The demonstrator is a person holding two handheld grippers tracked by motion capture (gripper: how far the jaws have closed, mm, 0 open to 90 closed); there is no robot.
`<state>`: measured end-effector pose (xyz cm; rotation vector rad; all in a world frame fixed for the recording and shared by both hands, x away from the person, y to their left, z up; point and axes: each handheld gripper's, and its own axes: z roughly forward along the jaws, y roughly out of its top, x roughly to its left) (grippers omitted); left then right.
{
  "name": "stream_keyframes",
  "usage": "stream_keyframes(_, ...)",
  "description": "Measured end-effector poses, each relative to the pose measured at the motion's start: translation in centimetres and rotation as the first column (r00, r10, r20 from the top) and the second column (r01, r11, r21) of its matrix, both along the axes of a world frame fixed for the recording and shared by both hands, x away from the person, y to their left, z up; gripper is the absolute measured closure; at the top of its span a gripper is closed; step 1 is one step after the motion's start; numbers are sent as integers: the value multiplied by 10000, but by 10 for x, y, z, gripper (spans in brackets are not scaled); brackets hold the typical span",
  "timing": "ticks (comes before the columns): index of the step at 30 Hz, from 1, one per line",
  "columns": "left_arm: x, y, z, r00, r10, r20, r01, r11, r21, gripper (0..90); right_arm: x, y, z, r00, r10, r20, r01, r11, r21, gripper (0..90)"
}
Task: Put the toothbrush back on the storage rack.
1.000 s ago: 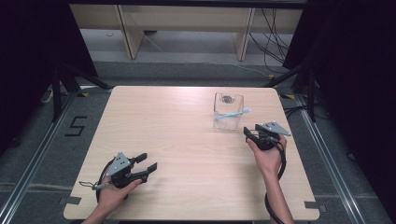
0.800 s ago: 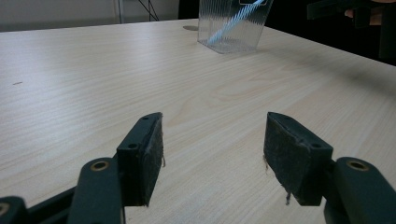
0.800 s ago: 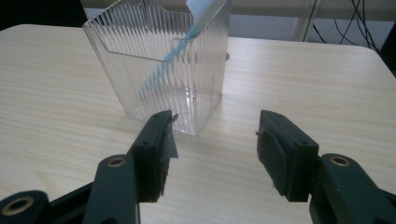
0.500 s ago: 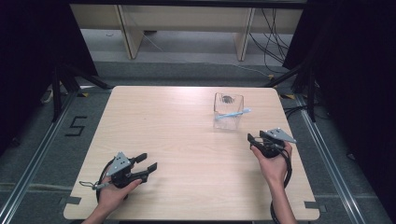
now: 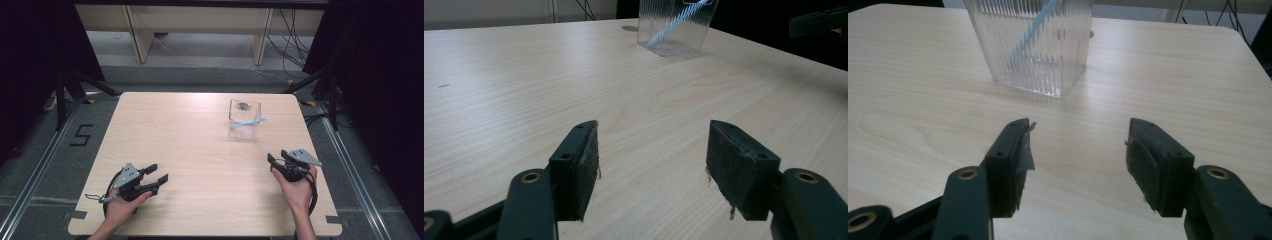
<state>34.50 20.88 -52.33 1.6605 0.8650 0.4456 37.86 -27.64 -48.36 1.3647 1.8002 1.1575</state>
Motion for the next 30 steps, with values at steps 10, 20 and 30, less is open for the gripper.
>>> stream_keyframes(10, 0, 0, 0, 10000, 34, -36, -34, 10000, -15, 373, -31, -1, -10, 9999, 91, -52, -91, 9999, -119, 437)
stream_keyframes(20, 0, 0, 0, 10000, 61, -41, -61, 10000, -52, 373, -45, 2, -18, 9997, 33, 253, -39, 9997, 259, 437)
stream_keyframes(30, -1, 1, 1, 10000, 47, -17, -47, 10000, 22, 371, -50, 5, -21, 9991, -20, 432, 6, 9994, 332, 433)
